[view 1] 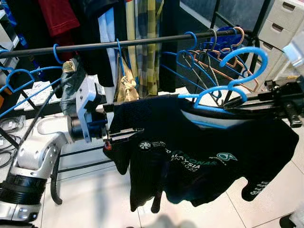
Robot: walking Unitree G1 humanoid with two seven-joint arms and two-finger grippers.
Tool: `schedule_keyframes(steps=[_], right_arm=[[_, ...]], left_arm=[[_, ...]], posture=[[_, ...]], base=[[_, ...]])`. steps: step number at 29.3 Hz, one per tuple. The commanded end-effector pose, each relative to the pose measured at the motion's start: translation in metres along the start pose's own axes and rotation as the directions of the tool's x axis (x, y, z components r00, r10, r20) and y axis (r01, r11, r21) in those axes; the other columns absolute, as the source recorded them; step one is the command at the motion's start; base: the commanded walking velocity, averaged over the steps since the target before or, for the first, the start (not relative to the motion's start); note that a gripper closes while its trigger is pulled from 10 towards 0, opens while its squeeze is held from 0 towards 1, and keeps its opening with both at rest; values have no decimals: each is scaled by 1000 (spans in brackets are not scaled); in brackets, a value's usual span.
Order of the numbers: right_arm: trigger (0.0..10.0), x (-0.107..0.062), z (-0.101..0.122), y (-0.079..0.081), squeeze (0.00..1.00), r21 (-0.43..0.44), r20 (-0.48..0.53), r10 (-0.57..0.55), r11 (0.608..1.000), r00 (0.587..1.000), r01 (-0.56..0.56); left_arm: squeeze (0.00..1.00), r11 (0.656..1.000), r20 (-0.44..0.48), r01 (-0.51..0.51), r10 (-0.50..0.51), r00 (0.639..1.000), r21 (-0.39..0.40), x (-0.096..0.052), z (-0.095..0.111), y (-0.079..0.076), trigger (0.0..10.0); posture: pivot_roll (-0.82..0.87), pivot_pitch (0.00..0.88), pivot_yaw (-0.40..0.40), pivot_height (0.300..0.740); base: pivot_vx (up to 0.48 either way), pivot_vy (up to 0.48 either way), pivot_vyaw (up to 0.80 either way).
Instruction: Hang hanger
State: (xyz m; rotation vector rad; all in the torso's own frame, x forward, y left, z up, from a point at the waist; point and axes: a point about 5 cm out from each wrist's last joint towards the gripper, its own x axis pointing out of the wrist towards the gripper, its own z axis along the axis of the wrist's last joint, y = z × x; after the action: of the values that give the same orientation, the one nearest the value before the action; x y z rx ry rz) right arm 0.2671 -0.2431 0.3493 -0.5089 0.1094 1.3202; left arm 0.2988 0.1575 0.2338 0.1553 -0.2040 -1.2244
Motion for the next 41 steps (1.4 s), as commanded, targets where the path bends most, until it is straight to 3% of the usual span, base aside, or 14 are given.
schedule_keyframes(steps=[1,2,3,24,27,30,31,35,39,41], right_arm=[[0,-3,8,1,0,-38,38,0,999,999,1],[0,-3,8,1,0,-38,38,0,999,999,1],[0,-3,8,0,0,-41,41,-1,999,999,2],[0,-9,7,-3,0,-39,35,-42,998,999,43],[0,-21,-11,-2,0,11,-55,-105,994,993,106],[0,-21,-11,-2,0,11,-55,-105,994,993,106],[0,-26,-22,1,0,39,-114,-116,992,987,121],[0,-33,-36,13,0,109,-175,-90,988,980,110],[0,-34,-35,19,0,130,-144,-77,987,987,96],[0,-33,-29,22,0,126,-81,-68,989,994,78]], left_arm=[[0,1000,-16,13,-13,1000,-3,1,-5,-3,3804],[0,1000,-16,13,-13,1000,-3,1,-5,-3,3804],[0,1000,-21,15,-15,1000,-4,1,-7,-3,0],[0,1000,-48,-4,5,999,4,-7,-9,1,0],[0,998,-47,-50,51,998,24,-17,-3,9,0],[0,998,-47,-50,51,998,24,-17,-3,9,0],[0,997,-44,-76,78,996,30,-22,0,13,0],[0,984,-25,-171,172,985,48,-31,6,26,0],[0,967,-5,-247,248,969,57,-34,9,36,0],[0,954,7,-297,297,955,50,-32,8,41,0]], posture=[[-136,98,46,740],[-136,98,46,740],[-137,98,46,740],[-132,105,45,740],[-135,113,43,740],[-135,113,43,740],[-135,116,45,740],[-134,122,50,740],[-134,124,52,740],[-134,126,54,740]], base=[[0,0,0],[0,0,0],[0,0,0],[0,0,0],[0,0,0],[0,0,0],[0,0,0],[0,0,0],[0,0,0],[0,0,0]])
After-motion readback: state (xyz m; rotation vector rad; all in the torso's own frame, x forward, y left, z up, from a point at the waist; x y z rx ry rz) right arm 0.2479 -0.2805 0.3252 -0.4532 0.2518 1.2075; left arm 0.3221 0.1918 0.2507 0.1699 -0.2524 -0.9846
